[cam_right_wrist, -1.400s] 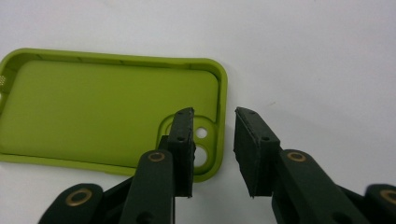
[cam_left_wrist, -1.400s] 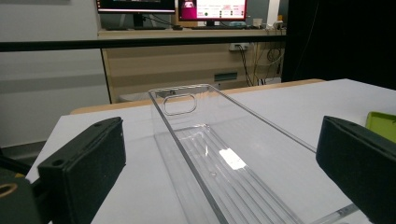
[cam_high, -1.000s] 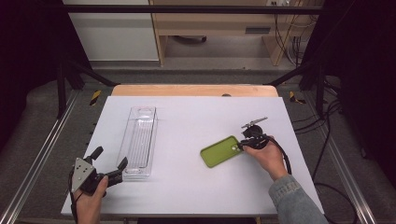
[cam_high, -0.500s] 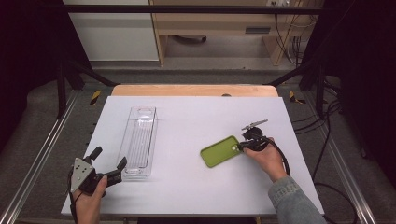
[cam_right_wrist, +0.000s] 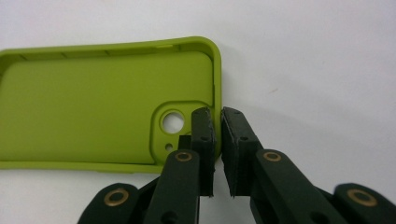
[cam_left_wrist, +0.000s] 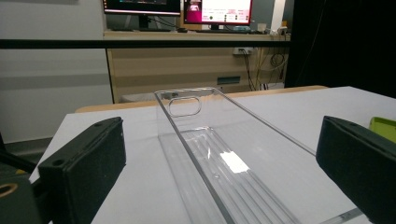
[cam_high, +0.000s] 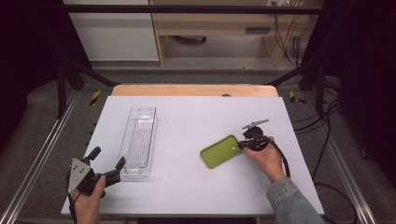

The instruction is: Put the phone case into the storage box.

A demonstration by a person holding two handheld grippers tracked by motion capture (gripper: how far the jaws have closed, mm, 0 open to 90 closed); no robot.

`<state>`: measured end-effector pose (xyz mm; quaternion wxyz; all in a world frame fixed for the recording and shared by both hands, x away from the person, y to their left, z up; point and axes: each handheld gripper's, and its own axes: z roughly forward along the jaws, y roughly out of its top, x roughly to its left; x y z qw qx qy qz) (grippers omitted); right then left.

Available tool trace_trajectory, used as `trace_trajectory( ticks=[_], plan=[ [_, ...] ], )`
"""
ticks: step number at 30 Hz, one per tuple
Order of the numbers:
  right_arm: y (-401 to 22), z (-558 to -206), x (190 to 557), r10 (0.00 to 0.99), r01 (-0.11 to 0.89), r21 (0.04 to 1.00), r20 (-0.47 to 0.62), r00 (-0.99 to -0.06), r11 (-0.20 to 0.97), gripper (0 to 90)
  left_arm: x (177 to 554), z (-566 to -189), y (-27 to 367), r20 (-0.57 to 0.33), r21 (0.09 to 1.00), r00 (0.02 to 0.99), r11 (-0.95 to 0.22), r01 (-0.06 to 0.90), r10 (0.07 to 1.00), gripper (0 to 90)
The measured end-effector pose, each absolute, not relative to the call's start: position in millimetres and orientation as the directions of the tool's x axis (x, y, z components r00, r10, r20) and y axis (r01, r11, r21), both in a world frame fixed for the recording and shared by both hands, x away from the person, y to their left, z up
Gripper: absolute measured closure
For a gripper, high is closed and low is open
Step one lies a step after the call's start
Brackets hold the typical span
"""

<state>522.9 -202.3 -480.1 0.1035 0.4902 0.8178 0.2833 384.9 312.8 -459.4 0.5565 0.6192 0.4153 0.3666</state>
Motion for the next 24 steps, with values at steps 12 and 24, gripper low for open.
trace_trajectory(
  ticks=[12,24],
  plan=[
    [-204,-458,511,0.841,0.657,0.634,0.019,-0.541,0.408,88.6,378,-449,308,-0.034,0.992,0.4,-0.018,0.124,0.916,1.3],
    [-190,-413,502,0.795,0.517,0.681,-0.163,-0.584,0.518,88.5,383,-409,268,0.005,0.979,0.457,-0.097,0.178,0.89,2.0]
  ],
)
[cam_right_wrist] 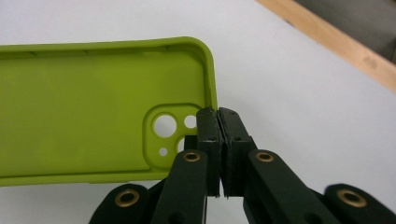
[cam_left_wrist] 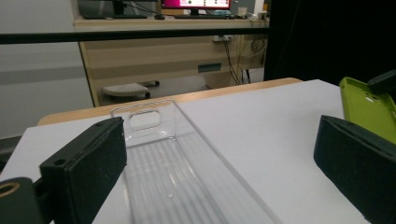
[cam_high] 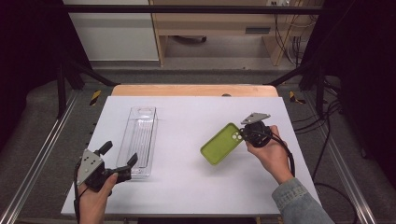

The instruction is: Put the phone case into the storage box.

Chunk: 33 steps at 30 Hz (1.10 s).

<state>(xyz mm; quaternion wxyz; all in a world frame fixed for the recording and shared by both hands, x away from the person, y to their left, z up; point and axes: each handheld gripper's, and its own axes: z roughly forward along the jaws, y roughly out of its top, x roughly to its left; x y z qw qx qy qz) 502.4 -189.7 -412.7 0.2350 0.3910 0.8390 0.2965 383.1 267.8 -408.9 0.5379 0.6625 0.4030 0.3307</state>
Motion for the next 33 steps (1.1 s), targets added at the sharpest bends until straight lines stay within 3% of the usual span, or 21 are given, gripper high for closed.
trace_trajectory(
  ticks=[11,17,33],
  plan=[
    [-169,-390,499,0.754,0.415,0.693,-0.287,-0.59,0.589,88.6,407,-385,226,0.071,0.952,0.544,-0.219,0.212,0.836,1.5],
    [-161,-379,495,0.727,0.336,0.706,-0.365,-0.582,0.623,88.6,414,-386,217,0.061,0.945,0.55,-0.227,0.238,0.833,1.5],
    [-142,-364,487,0.692,0.239,0.72,-0.436,-0.575,0.652,88.6,427,-375,191,0.062,0.938,0.574,-0.244,0.246,0.817,1.6]
  ],
)
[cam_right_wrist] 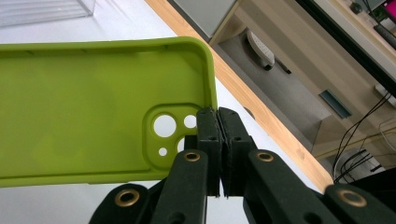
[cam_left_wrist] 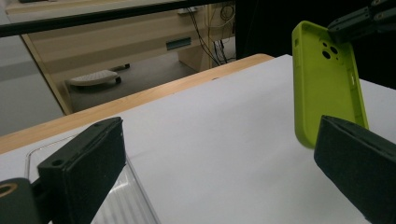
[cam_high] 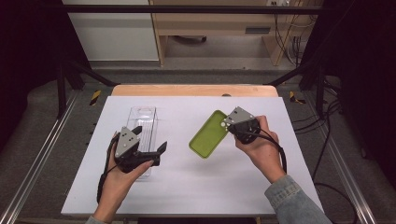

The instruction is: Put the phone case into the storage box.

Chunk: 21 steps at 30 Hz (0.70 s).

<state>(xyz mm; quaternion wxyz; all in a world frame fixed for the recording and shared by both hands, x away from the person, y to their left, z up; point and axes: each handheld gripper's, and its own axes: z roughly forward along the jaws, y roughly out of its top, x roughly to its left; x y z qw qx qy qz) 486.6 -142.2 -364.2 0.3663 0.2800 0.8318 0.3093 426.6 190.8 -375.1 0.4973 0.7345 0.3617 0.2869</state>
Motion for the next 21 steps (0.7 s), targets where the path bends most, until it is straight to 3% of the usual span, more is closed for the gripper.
trace_trajectory(
  ticks=[21],
  plan=[
    [-119,-369,474,0.675,0.169,0.729,-0.485,-0.556,0.663,88.6,444,-377,148,0.149,0.904,0.637,-0.366,0.224,0.757,2.3]
  ],
)
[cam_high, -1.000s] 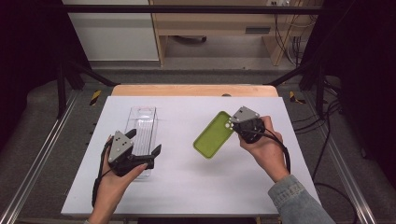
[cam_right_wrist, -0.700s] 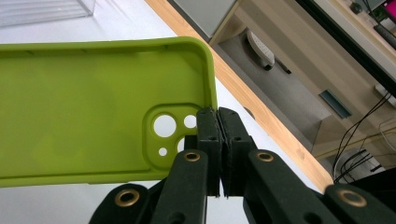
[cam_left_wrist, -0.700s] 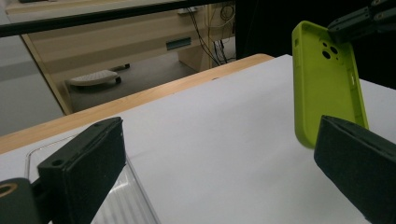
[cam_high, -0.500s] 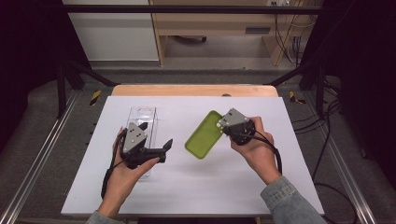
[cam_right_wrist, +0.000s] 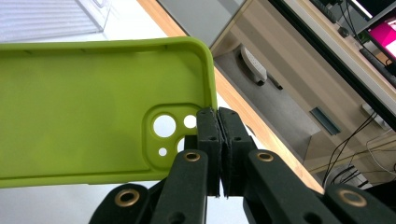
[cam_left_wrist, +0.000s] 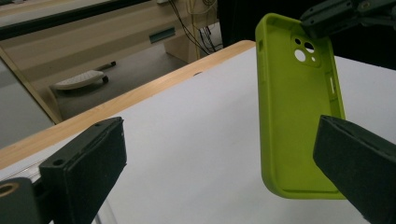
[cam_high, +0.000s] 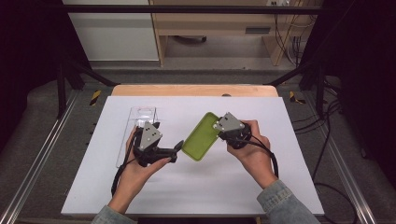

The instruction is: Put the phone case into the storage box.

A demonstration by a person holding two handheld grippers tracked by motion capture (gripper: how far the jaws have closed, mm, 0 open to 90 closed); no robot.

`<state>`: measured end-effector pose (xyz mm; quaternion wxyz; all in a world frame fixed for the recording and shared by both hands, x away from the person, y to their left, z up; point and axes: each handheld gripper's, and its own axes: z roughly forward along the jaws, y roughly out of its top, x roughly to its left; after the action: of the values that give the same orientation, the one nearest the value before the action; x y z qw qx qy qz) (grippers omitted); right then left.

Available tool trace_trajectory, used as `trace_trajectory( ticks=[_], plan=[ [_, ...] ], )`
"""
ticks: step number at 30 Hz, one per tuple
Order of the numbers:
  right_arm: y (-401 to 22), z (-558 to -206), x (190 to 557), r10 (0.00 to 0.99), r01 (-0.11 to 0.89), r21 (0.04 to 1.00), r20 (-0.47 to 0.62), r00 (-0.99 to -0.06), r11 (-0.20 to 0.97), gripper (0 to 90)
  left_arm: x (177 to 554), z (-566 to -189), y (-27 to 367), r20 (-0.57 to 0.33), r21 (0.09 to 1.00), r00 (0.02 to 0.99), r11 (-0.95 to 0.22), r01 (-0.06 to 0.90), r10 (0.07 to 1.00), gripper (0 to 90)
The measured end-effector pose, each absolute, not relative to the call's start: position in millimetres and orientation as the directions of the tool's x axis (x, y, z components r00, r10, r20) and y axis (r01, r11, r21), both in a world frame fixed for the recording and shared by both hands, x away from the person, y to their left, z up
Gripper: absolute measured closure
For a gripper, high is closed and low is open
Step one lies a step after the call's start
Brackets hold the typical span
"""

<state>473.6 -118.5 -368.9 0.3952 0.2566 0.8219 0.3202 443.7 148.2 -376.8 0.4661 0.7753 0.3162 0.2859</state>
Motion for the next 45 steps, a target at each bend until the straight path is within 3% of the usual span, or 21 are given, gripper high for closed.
trace_trajectory(
  ticks=[45],
  plan=[
    [-94,-363,454,0.612,0.073,0.691,-0.581,-0.537,0.719,88.6,448,-368,119,0.183,0.884,0.676,-0.42,0.204,0.714,5.2]
  ],
)
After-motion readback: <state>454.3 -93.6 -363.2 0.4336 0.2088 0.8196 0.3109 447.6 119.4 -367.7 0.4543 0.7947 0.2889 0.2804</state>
